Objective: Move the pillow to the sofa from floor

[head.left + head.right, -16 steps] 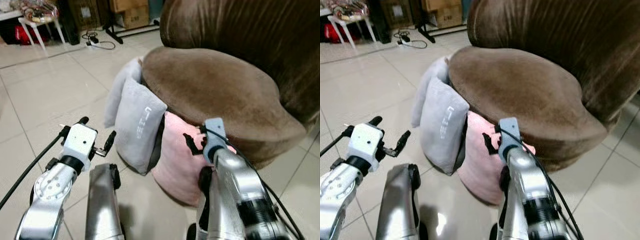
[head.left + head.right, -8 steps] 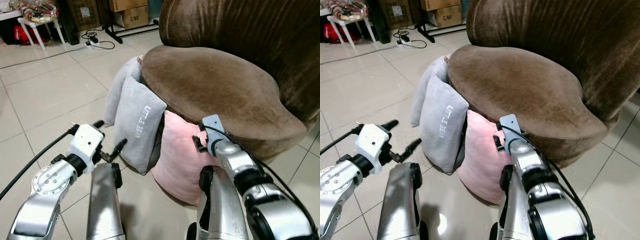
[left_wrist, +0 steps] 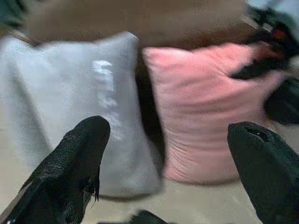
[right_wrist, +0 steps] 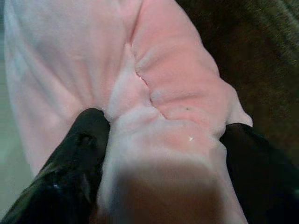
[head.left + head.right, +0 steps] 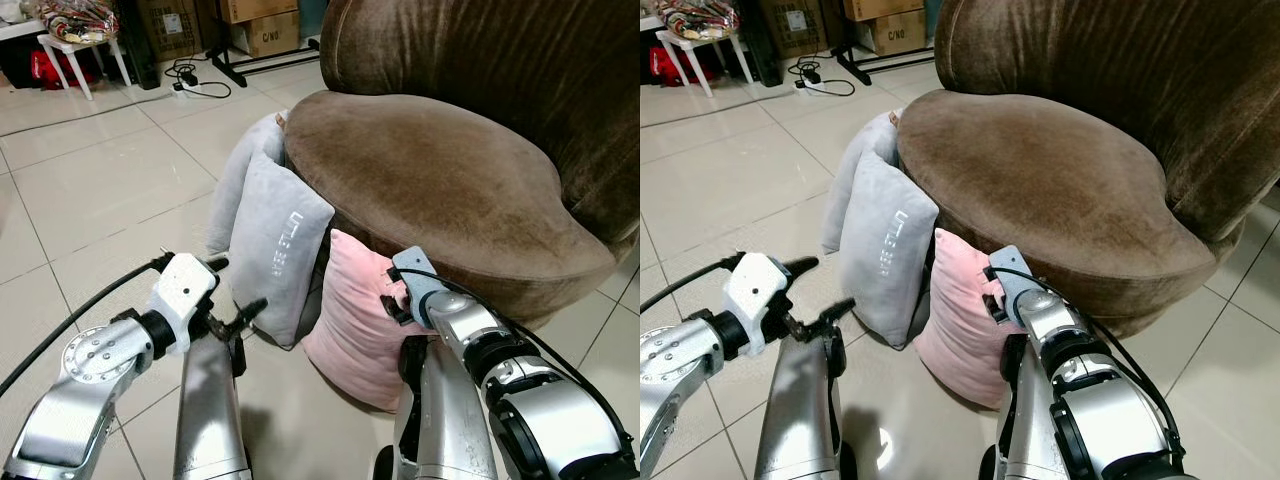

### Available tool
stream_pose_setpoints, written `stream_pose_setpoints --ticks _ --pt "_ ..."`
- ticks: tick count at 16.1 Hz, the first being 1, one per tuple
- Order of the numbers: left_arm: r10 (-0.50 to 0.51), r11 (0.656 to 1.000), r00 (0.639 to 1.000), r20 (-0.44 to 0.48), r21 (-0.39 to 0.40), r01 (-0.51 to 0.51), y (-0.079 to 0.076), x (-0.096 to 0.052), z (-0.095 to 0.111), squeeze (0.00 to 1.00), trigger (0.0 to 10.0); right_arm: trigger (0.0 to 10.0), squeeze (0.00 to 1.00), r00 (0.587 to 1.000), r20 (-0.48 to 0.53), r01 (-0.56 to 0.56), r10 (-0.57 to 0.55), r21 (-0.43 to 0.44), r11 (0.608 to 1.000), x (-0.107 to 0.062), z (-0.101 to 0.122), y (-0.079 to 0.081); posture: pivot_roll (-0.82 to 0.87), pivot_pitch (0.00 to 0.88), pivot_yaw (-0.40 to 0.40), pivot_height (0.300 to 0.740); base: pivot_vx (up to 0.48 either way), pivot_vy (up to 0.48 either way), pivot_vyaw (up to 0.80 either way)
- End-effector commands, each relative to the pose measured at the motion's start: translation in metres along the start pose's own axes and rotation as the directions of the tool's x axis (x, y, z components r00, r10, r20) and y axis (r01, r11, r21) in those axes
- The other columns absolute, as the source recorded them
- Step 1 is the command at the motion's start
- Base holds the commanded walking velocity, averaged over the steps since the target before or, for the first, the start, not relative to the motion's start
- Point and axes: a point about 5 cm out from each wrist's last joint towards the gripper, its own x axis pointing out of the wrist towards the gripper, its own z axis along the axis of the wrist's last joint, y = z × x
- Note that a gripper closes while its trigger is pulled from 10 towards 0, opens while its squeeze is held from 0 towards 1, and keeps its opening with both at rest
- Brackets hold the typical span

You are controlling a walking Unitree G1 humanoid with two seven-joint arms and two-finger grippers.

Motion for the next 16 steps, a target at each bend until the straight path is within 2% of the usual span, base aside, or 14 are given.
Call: stream_pose_setpoints --ticks 1,3,6,9,13,16 --pt "-0.051 0.999 0.999 -0.013 -0.012 0.051 -0.002 0.001 0.002 0.0 10.0 0.0 0.0 0.999 -0.039 -0.027 0.028 0.004 1.0 0.001 -0.007 0.003 0.02 0.0 -0.027 0.375 0.0 0.0 0.0" --pt "-0.062 0.998 0.998 -0.008 -0.019 0.062 -0.001 0.004 0.005 0.0 10.0 0.0 0.0 0.999 -0.04 -0.037 0.037 -0.002 0.999 0.001 -0.006 0.003 0.02 0.0 -0.032 0.375 0.0 0.0 0.0" --pt "-0.054 0.998 0.997 -0.057 -0.047 0.051 0.002 0.011 0.005 0.0 10.0 0.0 0.0 0.998 -0.039 -0.041 0.04 -0.013 0.999 0.001 -0.006 0.003 0.02 0.0 -0.04 0.375 0.0 0.0 0.0" --pt "-0.062 0.996 0.997 -0.039 -0.072 0.059 -0.003 0.014 0.007 0.0 10.0 0.0 0.0 0.998 -0.039 -0.046 0.045 -0.021 0.999 0.001 -0.006 0.003 0.03 0.0 -0.044 0.375 0.0 0.0 0.0" --pt "-0.024 0.999 1.0 -0.003 -0.024 0.024 0.001 0.008 0.009 0.0 10.0 0.0 0.0 0.998 -0.028 -0.058 0.057 -0.018 0.998 0.002 -0.005 0.007 0.03 0.0 -0.045 0.375 0.0 0.0 0.0" --pt "-0.018 1.0 1.0 -0.021 0.002 0.018 0.003 0.006 0.006 0.0 10.0 0.0 0.0 0.997 -0.018 -0.072 0.072 -0.026 0.997 0.002 -0.003 0.011 0.03 0.0 -0.051 0.375 0.0 0.0 0.0"
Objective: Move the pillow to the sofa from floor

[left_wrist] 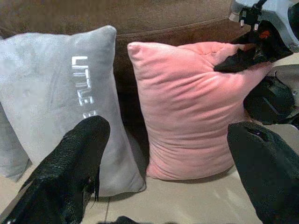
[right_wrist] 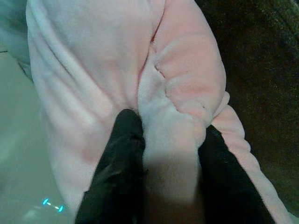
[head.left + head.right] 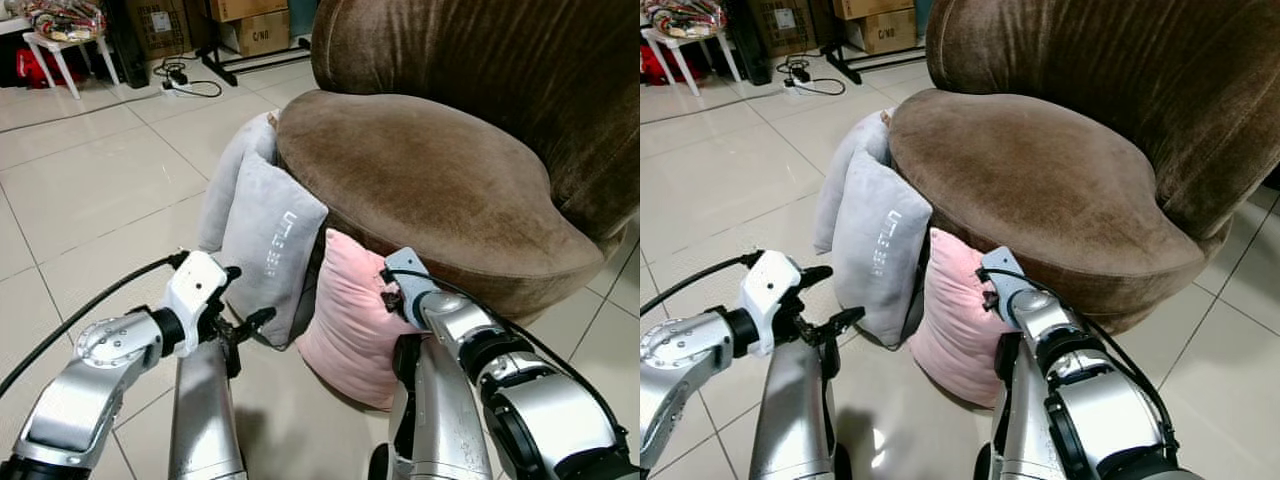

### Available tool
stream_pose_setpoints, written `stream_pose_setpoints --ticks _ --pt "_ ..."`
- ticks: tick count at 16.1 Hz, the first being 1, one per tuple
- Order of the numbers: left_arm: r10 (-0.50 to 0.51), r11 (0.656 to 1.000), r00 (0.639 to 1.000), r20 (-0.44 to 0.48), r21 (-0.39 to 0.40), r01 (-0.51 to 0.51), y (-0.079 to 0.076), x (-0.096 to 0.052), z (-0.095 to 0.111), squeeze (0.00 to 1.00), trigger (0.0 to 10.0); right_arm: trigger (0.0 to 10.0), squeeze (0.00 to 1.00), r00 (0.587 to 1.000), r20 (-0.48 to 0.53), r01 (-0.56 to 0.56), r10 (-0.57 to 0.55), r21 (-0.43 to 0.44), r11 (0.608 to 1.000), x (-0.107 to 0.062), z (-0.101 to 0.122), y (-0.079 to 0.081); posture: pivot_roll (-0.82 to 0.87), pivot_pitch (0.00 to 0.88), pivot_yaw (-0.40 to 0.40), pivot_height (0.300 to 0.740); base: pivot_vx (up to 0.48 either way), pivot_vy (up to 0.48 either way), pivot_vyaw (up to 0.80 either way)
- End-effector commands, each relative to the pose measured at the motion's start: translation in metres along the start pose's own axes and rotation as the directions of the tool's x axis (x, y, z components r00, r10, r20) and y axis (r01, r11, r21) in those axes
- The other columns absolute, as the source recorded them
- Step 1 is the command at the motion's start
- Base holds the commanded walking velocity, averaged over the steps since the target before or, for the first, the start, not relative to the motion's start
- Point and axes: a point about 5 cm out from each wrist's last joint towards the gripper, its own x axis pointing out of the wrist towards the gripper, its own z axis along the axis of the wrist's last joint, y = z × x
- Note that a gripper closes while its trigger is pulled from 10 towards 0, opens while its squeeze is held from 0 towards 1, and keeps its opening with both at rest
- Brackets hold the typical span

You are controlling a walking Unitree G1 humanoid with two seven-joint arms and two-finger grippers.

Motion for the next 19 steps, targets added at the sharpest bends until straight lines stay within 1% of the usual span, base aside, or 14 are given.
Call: stream_pose_setpoints --ticks 1,3,4,6,8,11,12,14,16,17,18,19 --pt "0.018 0.999 1.0 -0.002 0.028 -0.018 0.002 -0.002 0.001 0.0 10.0 0.0 0.0 0.999 -0.034 -0.026 0.026 0.005 1.0 0.001 -0.007 0.003 0.03 0.0 -0.051 0.375 0.0 0.0 0.0" --pt "0.026 1.0 1.0 0.005 -0.005 -0.026 0.003 -0.001 -0.002 0.0 10.0 0.0 0.0 0.999 -0.031 -0.029 0.029 0.001 1.0 0.001 -0.007 0.004 0.03 0.0 -0.049 0.375 0.0 0.0 0.0" --pt "-0.015 0.999 1.0 0.027 -0.046 0.017 0.0 -0.001 0.0 0.0 10.0 0.0 0.0 0.999 -0.03 -0.032 0.032 0.0 0.999 0.001 -0.007 0.004 0.03 0.0 -0.045 0.375 0.0 0.0 0.0" --pt "-0.056 0.997 0.998 0.025 -0.06 0.057 -0.003 -0.002 0.0 0.0 10.0 0.0 0.0 0.999 -0.027 -0.036 0.036 0.001 0.999 0.001 -0.007 0.004 0.03 0.0 -0.042 0.375 0.0 0.0 0.0" --pt "-0.088 0.993 0.996 0.007 -0.078 0.088 -0.006 -0.002 -0.002 0.0 10.0 0.0 0.0 0.999 -0.028 -0.041 0.041 0.002 0.999 0.001 -0.008 0.004 0.02 0.0 -0.039 0.375 0.0 0.0 0.0" --pt "-0.187 0.969 0.981 -0.054 -0.173 0.176 -0.013 -0.005 -0.008 0.0 10.0 0.0 0.0 0.998 -0.036 -0.057 0.057 -0.001 0.998 0.001 -0.01 0.004 0.02 0.0 -0.039 0.375 0.0 0.0 0.0" --pt "-0.202 0.969 0.978 -0.059 -0.158 0.191 -0.014 -0.006 -0.008 0.0 10.0 0.0 0.0 0.997 -0.036 -0.063 0.063 0.0 0.998 0.001 -0.01 0.004 0.02 0.0 -0.04 0.375 0.0 0.0 0.0" --pt "-0.195 0.974 0.978 -0.07 -0.129 0.185 -0.013 -0.007 -0.009 0.0 10.0 0.0 0.0 0.997 -0.031 -0.073 0.073 0.001 0.997 0.0 -0.011 0.004 0.02 0.0 -0.043 0.375 0.0 0.0 0.0" --pt "-0.2 0.973 0.977 -0.073 -0.13 0.189 -0.016 -0.009 -0.008 0.0 10.0 0.0 0.0 0.99 0.049 -0.137 0.135 0.038 0.99 0.0 -0.002 0.007 0.02 0.0 -0.043 0.375 0.0 0.0 0.0" --pt "-0.199 0.973 0.978 -0.063 -0.135 0.189 -0.018 -0.01 -0.006 0.0 10.0 0.0 0.0 0.977 0.101 -0.198 0.19 0.068 0.978 -0.002 0.004 0.008 0.02 0.0 -0.043 0.375 0.0 0.0 0.0" --pt "-0.206 0.97 0.978 -0.04 -0.139 0.199 -0.02 -0.011 -0.002 0.0 10.0 0.0 0.0 0.961 0.132 -0.253 0.243 0.061 0.966 -0.005 0.008 0.007 0.02 0.0 -0.043 0.375 0.0 0.0 0.0" --pt "-0.212 0.97 0.976 -0.04 -0.133 0.205 -0.021 -0.012 -0.002 0.0 10.0 0.0 0.0 0.951 0.148 -0.28 0.271 0.043 0.959 -0.007 0.009 0.004 0.02 0.0 -0.037 0.375 0.0 0.0 0.0"
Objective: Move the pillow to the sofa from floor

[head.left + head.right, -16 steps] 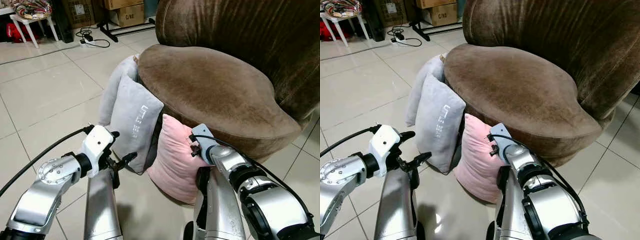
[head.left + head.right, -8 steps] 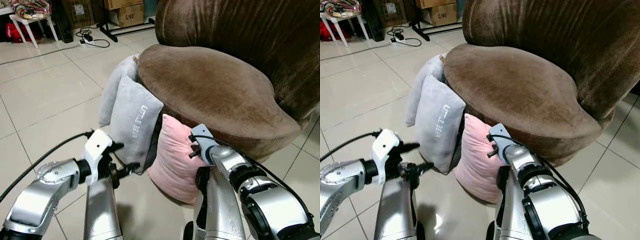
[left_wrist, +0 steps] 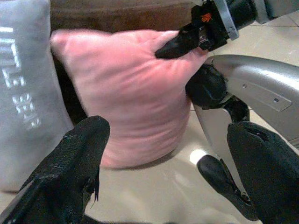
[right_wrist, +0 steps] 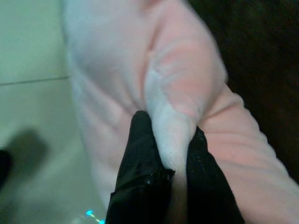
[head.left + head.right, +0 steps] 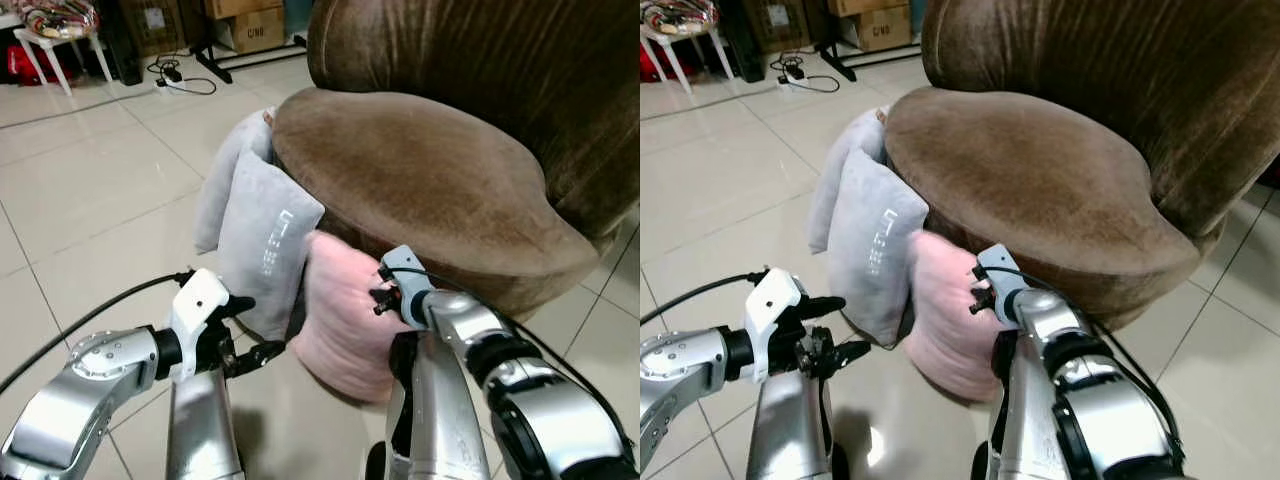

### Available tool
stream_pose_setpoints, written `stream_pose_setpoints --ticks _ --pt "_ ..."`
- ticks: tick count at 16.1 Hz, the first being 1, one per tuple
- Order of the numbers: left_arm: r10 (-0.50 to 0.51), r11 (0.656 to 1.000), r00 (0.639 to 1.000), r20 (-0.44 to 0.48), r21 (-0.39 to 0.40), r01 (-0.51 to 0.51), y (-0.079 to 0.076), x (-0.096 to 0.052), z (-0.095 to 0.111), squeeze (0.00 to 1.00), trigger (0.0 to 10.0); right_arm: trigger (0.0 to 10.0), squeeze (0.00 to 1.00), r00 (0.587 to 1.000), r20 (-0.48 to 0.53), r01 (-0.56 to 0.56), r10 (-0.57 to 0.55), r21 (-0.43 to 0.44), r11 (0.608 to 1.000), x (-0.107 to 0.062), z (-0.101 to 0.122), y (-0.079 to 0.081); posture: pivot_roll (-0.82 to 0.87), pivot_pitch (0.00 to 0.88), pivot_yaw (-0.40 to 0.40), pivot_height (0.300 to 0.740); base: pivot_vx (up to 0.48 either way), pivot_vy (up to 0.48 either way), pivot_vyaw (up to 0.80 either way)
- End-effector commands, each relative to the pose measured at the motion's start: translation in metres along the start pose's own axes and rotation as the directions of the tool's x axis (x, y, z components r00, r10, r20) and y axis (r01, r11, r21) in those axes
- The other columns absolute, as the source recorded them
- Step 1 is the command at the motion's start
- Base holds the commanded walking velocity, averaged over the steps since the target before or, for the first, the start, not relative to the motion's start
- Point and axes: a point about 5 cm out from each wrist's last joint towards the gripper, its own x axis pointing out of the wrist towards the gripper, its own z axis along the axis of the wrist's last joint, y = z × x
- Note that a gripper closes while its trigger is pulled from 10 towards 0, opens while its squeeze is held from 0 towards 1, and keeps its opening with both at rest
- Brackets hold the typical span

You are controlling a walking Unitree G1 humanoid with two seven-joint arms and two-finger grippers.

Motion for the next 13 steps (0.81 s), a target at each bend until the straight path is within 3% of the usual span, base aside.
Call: stream_pose_setpoints --ticks 1,5,7,8,9,12,13 --pt "-0.01 1.0 1.0 -0.006 0.019 0.01 -0.003 -0.001 0.001 0.0 10.0 0.0 0.0 0.994 0.064 -0.084 0.086 -0.023 0.996 -0.01 0.008 -0.007 0.02 0.0 -0.037 0.375 0.0 0.0 0.0" --pt "-0.009 0.998 1.0 0.009 0.056 0.008 -0.003 0.002 0.006 0.0 10.0 0.0 0.0 0.95 0.249 -0.174 0.19 -0.085 0.981 -0.046 0.038 -0.028 0.01 0.0 -0.035 0.375 0.0 0.0 0.0" --pt "0.108 0.991 0.989 0.102 0.072 -0.116 0.008 0.0 0.018 0.0 10.0 0.0 0.0 0.858 0.475 -0.178 0.197 -0.085 0.98 -0.087 0.078 -0.046 0.01 0.0 -0.038 0.375 0.0 0.0 0.0" --pt "0.153 0.984 0.971 0.185 0.061 -0.167 0.013 -0.004 0.029 0.0 10.0 0.0 0.0 0.776 0.613 -0.138 0.148 -0.065 0.988 -0.117 0.105 -0.06 0.0 0.0 -0.036 0.375 0.0 0.0 0.0" --pt "0.165 0.982 0.963 0.214 0.057 -0.181 0.014 -0.006 0.032 0.0 10.0 0.0 0.0 0.735 0.666 -0.13 0.131 -0.052 0.99 -0.129 0.116 -0.064 0.0 0.0 -0.036 0.375 0.0 0.0 0.0" --pt "0.239 0.961 0.927 0.289 0.068 -0.269 0.017 -0.012 0.047 0.0 10.0 0.0 0.0 0.45 0.893 -0.044 0.022 -0.002 0.999 -0.211 0.176 -0.085 0.0 0.0 -0.034 0.375 0.0 0.0 0.0" --pt "0.274 0.949 0.902 0.334 0.058 -0.31 0.018 -0.014 0.056 0.0 10.0 0.0 0.0 0.325 0.943 -0.005 -0.07 0.076 0.997 -0.239 0.195 -0.094 0.0 0.0 -0.034 0.375 0.0 0.0 0.0"
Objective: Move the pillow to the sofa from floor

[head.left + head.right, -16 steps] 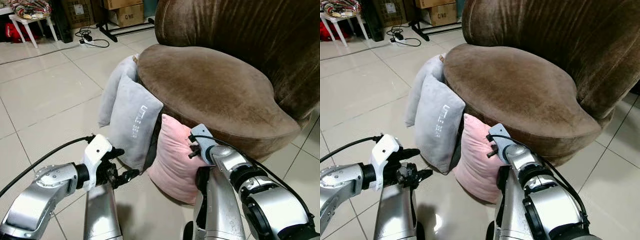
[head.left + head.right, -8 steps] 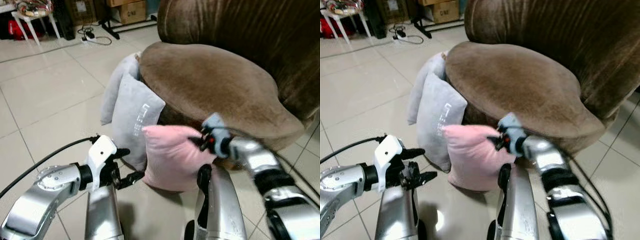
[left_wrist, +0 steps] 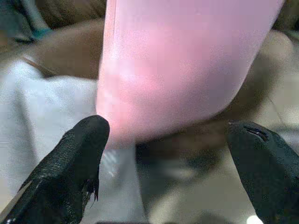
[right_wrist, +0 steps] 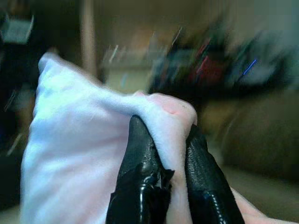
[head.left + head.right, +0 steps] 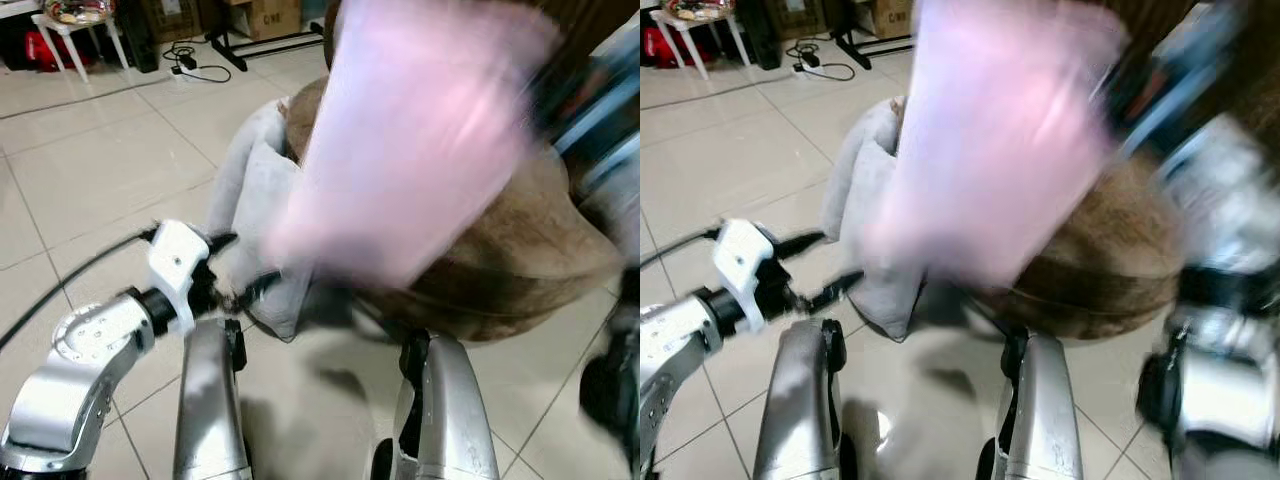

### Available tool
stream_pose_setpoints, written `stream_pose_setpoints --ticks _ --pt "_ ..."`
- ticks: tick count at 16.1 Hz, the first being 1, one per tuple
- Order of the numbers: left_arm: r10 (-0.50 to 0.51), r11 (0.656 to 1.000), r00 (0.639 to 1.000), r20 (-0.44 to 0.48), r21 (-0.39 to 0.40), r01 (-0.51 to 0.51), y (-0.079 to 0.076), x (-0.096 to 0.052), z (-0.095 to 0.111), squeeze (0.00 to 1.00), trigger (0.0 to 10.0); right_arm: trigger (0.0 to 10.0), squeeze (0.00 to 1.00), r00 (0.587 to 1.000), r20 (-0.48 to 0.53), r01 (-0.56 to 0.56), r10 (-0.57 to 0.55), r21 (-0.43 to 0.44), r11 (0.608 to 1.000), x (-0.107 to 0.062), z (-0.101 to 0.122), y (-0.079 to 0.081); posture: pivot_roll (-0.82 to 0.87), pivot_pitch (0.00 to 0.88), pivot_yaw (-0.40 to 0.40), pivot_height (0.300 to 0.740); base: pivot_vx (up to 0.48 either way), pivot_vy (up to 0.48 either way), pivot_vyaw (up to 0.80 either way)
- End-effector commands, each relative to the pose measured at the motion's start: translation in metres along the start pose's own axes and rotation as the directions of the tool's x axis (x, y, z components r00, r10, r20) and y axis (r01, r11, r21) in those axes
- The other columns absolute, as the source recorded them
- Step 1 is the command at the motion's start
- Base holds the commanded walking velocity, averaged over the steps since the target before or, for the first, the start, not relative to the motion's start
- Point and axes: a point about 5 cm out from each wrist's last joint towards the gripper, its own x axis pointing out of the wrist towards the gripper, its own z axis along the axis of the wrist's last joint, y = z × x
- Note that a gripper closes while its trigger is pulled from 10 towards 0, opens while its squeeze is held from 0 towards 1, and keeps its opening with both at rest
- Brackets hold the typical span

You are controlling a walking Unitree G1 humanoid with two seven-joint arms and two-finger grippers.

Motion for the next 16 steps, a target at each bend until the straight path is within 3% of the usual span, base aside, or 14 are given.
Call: stream_pose_setpoints --ticks 1,2,3,4,5,6,7,10,11,12,15,16 --pt "0.042 0.999 0.997 0.057 0.026 -0.044 0.004 -0.001 0.014 0.0 10.0 0.0 0.0 0.986 0.15 0.072 -0.072 0.007 0.997 -0.001 0.034 -0.007 0.0 0.0 -0.034 0.375 0.0 0.0 0.0" --pt "0.066 0.997 0.994 0.082 0.033 -0.069 0.006 -0.002 0.021 0.0 10.0 7.2 0.0 0.965 0.177 0.208 -0.194 -0.064 0.976 0.002 0.05 -0.014 0.01 0.0 -0.041 0.375 0.0 0.0 0.0" --pt "0.075 0.996 0.993 0.087 0.04 -0.079 0.007 -0.003 0.023 0.0 10.0 10.0 0.0 0.957 0.18 0.241 -0.226 -0.068 0.968 0.004 0.054 -0.016 0.01 0.0 -0.041 0.375 0.0 0.0 0.0" --pt "0.088 0.994 0.992 0.094 0.056 -0.094 0.008 -0.004 0.029 0.0 10.0 10.0 0.0 0.976 0.072 0.218 -0.208 -0.185 0.958 0.012 0.039 -0.005 0.01 0.0 -0.04 0.375 0.0 0.0 0.0" --pt "0.09 0.994 0.991 0.096 0.057 -0.096 0.009 -0.004 0.029 0.0 10.0 10.0 0.0 0.979 0.052 0.203 -0.197 -0.203 0.958 0.014 0.035 -0.001 0.01 0.0 -0.04 0.375 0.0 0.0 0.0" --pt "0.08 0.993 0.993 0.089 0.085 -0.088 0.007 -0.004 0.031 0.0 10.0 10.0 0.0 0.96 -0.143 0.184 -0.241 -0.326 0.927 0.021 -0.009 0.01 0.01 0.0 -0.04 0.375 0.0 0.0 0.0" --pt "0.087 0.991 0.992 0.088 0.09 -0.095 0.006 -0.003 0.031 0.0 10.0 10.0 0.0 0.948 -0.199 0.163 -0.249 -0.369 0.915 0.023 -0.034 0.021 0.01 0.0 -0.04 0.375 0.0 0.0 0.0" --pt "0.206 0.97 0.978 0.019 0.126 -0.206 0.017 -0.003 0.023 0.0 10.0 10.0 0.0 0.91 -0.325 0.122 -0.257 -0.382 0.916 0.027 -0.096 0.056 0.03 0.0 -0.04 0.4 0.0 0.0 0.0" --pt "0.234 0.962 0.972 -0.001 0.147 -0.231 0.02 -0.004 0.019 0.0 10.0 10.0 0.0 0.903 -0.334 0.14 -0.272 -0.37 0.919 0.027 -0.104 0.061 0.03 0.0 -0.04 0.405 0.0 0.0 0.0" --pt "0.294 0.939 0.956 -0.016 0.19 -0.286 0.025 -0.007 0.014 0.0 10.0 10.0 0.0 0.89 -0.332 0.213 -0.313 -0.304 0.929 0.023 -0.122 0.073 0.04 0.0 -0.041 0.419 0.0 0.0 0.0" --pt "0.359 0.913 0.933 -0.005 0.209 -0.35 0.028 -0.008 0.014 0.0 10.0 10.0 0.0 0.877 -0.325 0.264 -0.353 -0.289 0.92 0.018 -0.131 0.078 0.04 0.0 -0.042 0.439 0.0 0.0 0.0" --pt "0.406 0.892 0.914 -0.009 0.221 -0.394 0.03 -0.01 0.01 0.0 10.0 10.0 0.0 0.862 -0.326 0.318 -0.388 -0.247 0.915 0.012 -0.136 0.08 0.04 0.0 -0.04 0.449 0.0 0.0 0.0"
